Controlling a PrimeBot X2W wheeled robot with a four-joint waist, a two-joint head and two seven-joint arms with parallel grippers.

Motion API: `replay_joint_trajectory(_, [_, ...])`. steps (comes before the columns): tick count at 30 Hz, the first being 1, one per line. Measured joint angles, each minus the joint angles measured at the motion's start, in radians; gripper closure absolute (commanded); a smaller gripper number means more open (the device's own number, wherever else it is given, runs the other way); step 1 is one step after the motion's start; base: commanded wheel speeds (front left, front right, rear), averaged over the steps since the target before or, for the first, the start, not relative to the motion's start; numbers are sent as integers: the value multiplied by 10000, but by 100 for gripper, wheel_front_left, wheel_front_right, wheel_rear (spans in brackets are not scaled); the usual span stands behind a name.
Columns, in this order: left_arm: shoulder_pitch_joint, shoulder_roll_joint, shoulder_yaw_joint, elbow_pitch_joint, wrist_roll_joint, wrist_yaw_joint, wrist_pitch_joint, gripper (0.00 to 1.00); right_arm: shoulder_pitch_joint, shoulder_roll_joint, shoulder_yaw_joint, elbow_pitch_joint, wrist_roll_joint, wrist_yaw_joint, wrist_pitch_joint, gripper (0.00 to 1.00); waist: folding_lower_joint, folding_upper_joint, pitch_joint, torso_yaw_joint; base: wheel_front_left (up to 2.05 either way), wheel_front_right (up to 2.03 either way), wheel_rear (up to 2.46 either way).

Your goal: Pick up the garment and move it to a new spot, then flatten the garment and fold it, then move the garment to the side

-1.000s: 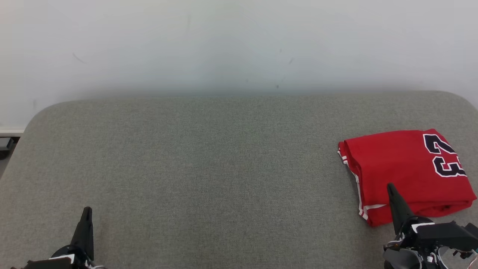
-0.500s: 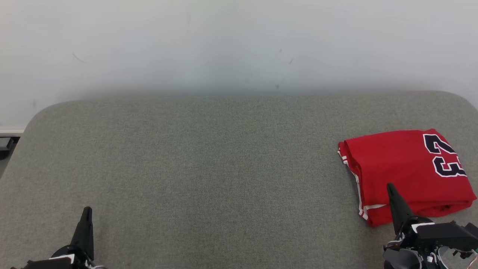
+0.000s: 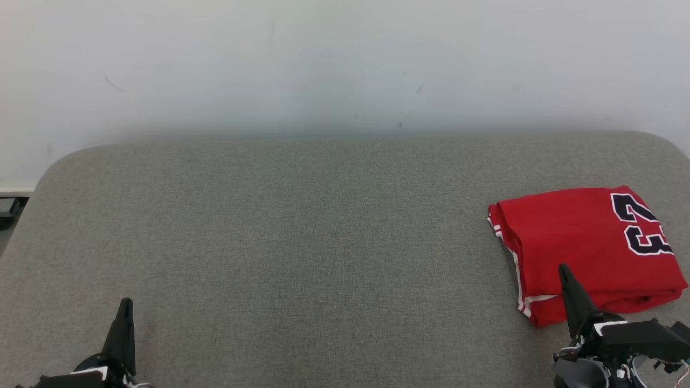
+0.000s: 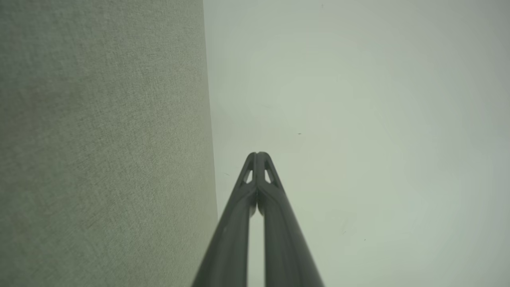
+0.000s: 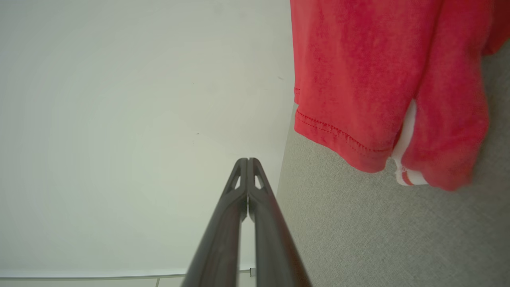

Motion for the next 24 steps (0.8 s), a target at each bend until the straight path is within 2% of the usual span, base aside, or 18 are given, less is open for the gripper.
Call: replay_joint_trajectory(24, [0, 0, -2, -4, 0, 0, 0, 100, 0, 0, 4, -12, 0, 0, 0, 100, 0, 0, 1, 0, 0, 0, 0])
